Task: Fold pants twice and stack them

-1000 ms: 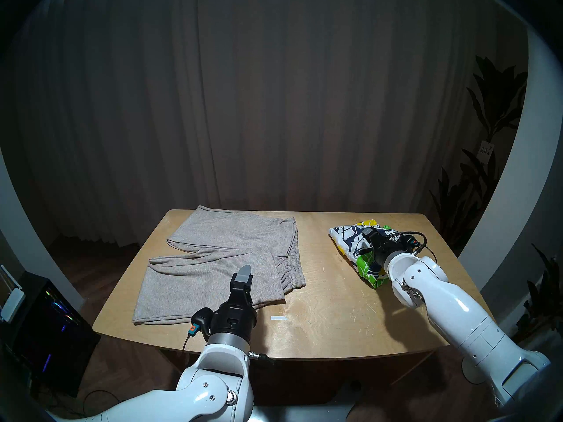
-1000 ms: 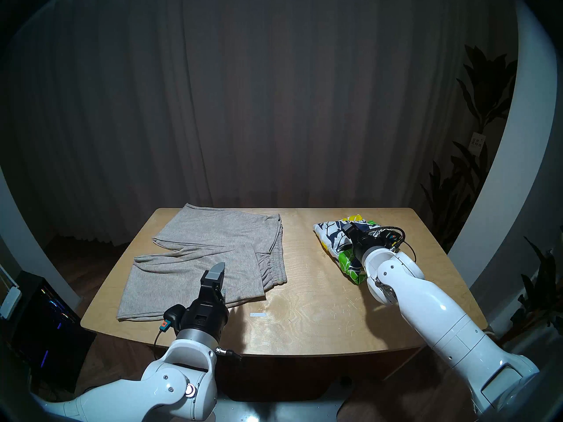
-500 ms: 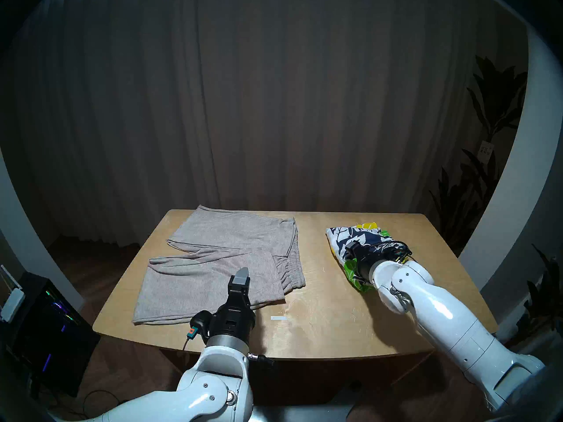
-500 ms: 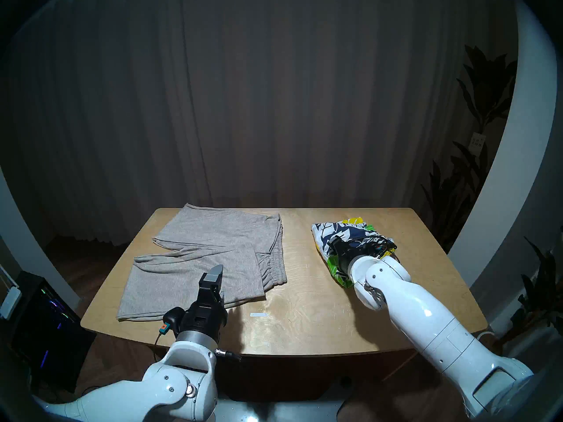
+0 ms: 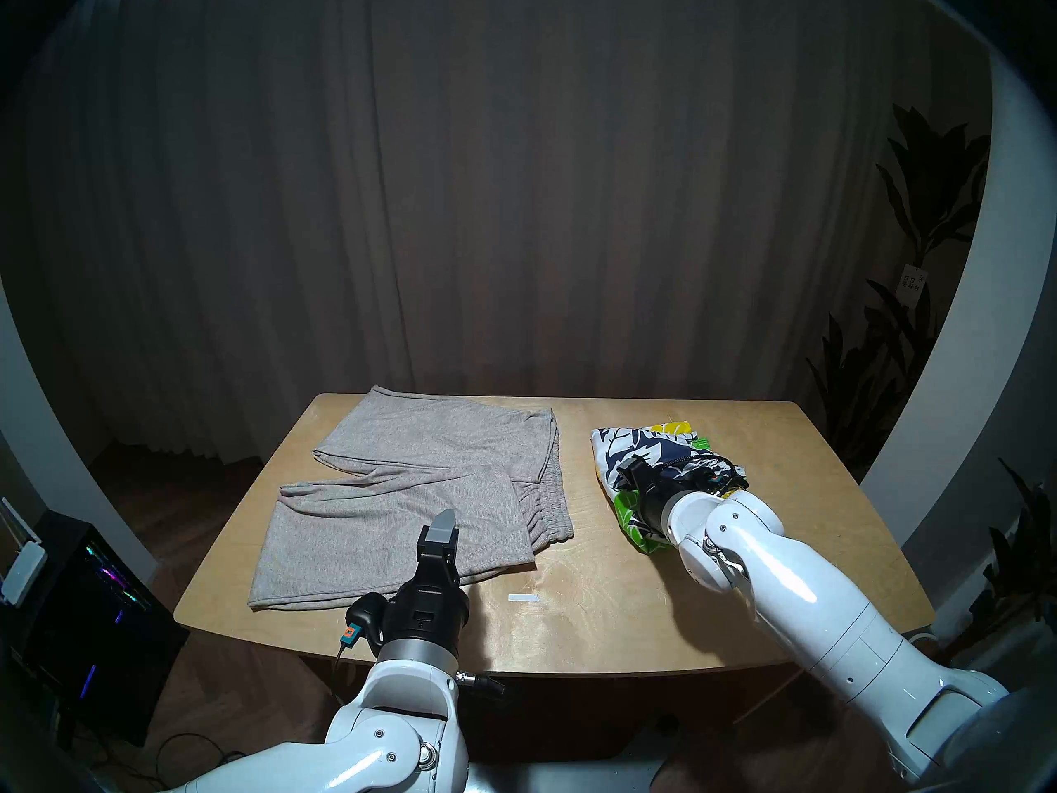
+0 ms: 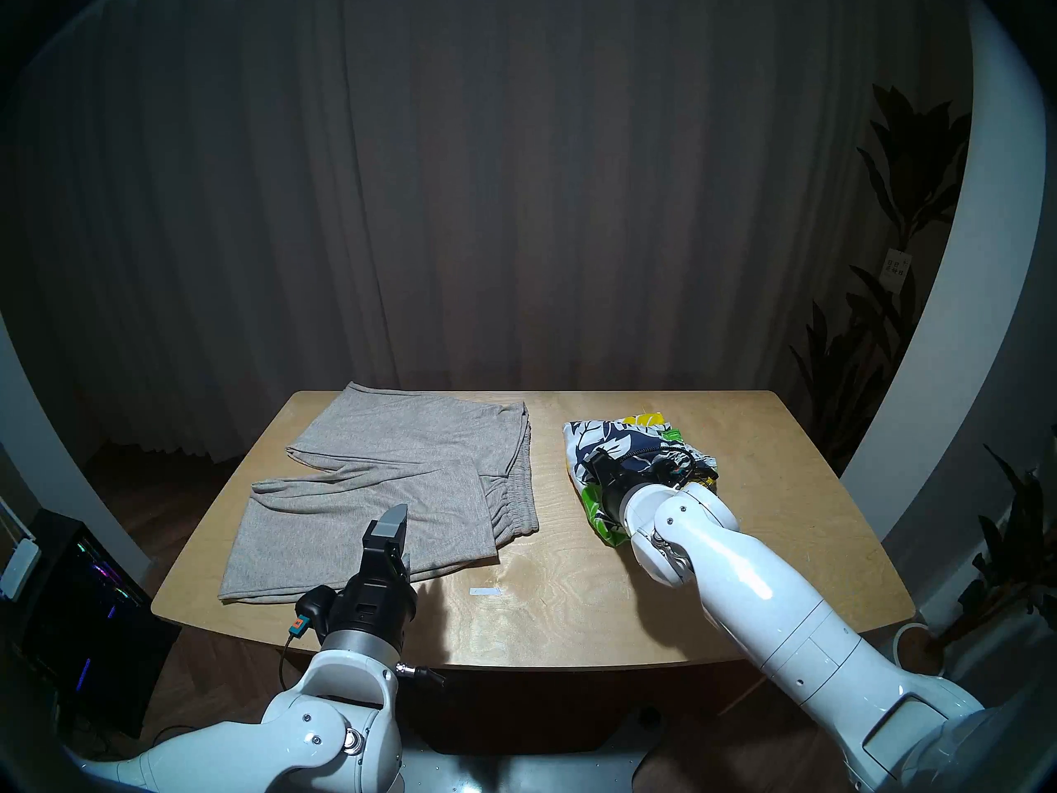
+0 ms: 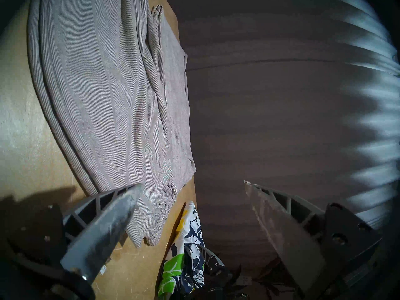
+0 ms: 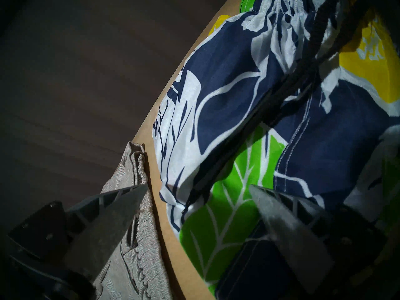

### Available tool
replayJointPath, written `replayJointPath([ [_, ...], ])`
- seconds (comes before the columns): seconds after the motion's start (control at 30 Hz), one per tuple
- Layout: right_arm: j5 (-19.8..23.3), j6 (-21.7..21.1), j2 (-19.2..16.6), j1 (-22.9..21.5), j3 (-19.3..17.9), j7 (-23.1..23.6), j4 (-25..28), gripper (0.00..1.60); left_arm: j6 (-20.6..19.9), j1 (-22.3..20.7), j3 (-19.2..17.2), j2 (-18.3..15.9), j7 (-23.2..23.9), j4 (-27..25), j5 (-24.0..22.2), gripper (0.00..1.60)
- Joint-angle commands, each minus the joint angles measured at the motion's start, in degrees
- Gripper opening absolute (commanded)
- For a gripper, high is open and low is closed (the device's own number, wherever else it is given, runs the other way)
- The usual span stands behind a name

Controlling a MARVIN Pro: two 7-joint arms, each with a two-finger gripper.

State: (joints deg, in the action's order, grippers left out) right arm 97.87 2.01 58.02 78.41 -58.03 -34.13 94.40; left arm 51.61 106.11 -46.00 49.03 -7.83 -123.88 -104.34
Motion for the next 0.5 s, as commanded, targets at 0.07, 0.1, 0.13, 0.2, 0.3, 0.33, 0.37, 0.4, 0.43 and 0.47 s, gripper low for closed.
replayJointPath([
  [0.07, -2.7, 3.3, -0.7, -0.5, -1.2, 0.5, 5.6, 1.6, 0.6, 0.5, -0.7, -0.7, 1.3, -2.1, 0.4, 1.6],
  [0.1, -2.7, 3.3, -1.0, -0.5, -1.4, 0.9, 6.4, 1.6, 0.6, 0.5, -0.7, -0.7, 1.3, -2.2, 0.4, 1.6],
  [0.13, -2.8, 3.3, -0.9, -0.7, -1.6, 1.1, 6.5, 1.6, 0.6, 0.5, -0.7, -0.8, 1.3, -2.3, 0.5, 1.6],
  [0.2, -3.5, 3.2, -1.8, -0.6, -1.5, 0.8, 8.1, 1.6, 0.6, 0.6, -0.8, -0.9, 1.6, -2.6, 0.5, 1.6],
  [0.3, -3.4, 2.8, -2.8, 0.4, -1.5, -0.1, 10.3, 1.6, 0.9, 0.8, -1.1, -1.0, 1.7, -3.3, 0.3, 1.6],
  [0.33, -2.5, 2.5, -3.0, 1.1, -1.7, -0.8, 11.4, 1.6, 1.1, 1.0, -1.3, -1.1, 1.8, -3.5, 0.2, 1.6],
  [0.37, -1.9, 2.2, -3.2, 1.7, -1.7, -0.6, 12.2, 1.6, 1.3, 1.2, -1.5, -1.1, 1.8, -3.6, 0.0, 1.6],
  [0.4, -1.2, 1.9, -3.1, 2.3, -1.5, -0.5, 12.6, 1.6, 1.9, 1.5, -1.7, -1.1, 1.9, -3.7, -0.1, 1.6],
  [0.43, -1.3, 1.8, -3.3, 2.9, -1.2, -0.7, 13.3, 1.6, 2.1, 1.7, -1.9, -1.1, 1.9, -3.8, -0.2, 1.6],
  [0.47, -0.7, 1.7, -3.5, 3.9, -1.1, -1.2, 14.4, 1.6, 2.6, 2.1, -2.2, -1.1, 1.9, -3.9, -0.6, 1.6],
])
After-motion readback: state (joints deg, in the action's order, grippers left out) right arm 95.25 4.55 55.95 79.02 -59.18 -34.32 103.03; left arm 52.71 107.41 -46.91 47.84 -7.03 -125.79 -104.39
